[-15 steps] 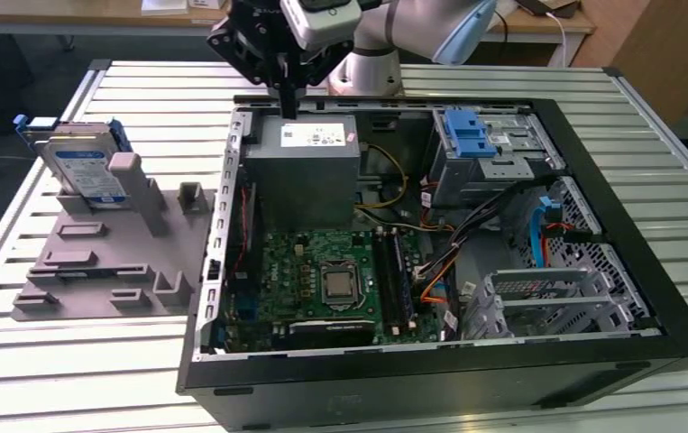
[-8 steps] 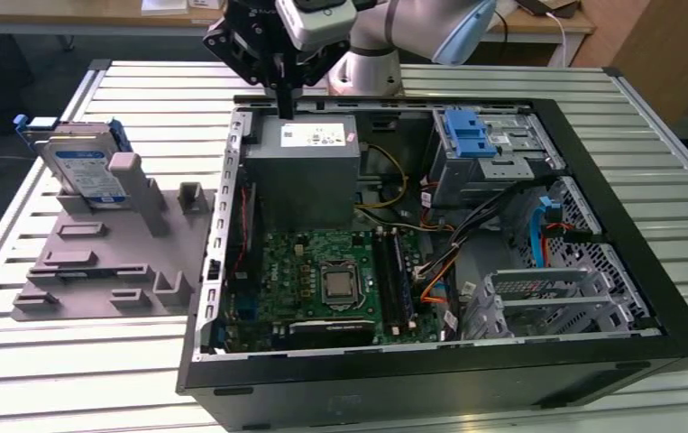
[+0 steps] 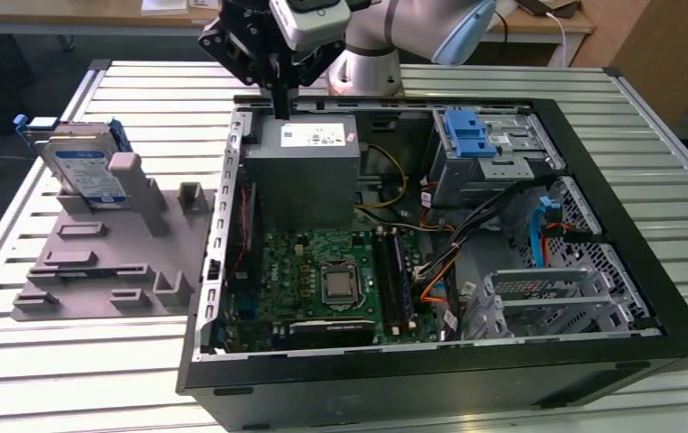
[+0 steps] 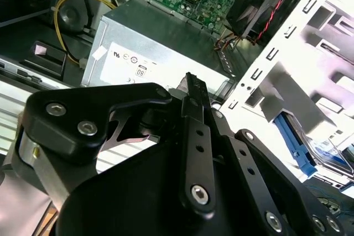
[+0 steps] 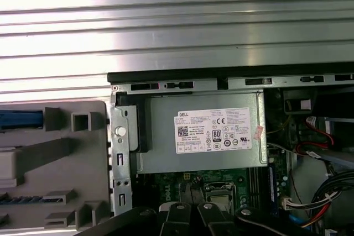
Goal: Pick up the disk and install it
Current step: 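Reach for the disk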
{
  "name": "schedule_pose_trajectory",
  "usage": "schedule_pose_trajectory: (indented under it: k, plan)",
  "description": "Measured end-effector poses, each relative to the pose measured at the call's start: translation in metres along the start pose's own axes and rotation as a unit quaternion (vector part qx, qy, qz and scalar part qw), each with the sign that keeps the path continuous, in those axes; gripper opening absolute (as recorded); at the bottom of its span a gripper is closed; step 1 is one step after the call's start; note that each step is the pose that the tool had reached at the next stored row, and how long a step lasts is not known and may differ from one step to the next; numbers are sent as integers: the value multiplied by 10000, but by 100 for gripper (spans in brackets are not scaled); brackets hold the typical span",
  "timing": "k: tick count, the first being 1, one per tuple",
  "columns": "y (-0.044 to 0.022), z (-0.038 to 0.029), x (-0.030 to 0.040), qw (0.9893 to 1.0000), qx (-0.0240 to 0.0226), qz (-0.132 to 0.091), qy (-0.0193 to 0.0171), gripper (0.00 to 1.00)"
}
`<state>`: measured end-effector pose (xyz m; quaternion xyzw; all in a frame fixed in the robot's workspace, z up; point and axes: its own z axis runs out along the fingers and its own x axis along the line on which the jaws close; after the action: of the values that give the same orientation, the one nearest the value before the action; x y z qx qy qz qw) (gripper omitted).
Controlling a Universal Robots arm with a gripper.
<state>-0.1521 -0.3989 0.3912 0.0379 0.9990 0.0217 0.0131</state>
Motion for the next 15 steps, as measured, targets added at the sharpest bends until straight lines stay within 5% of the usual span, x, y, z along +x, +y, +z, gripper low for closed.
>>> schedule_pose_trajectory:
  k: [15]
  plan:
    - [-9,4,120,10000,0,0,0,11]
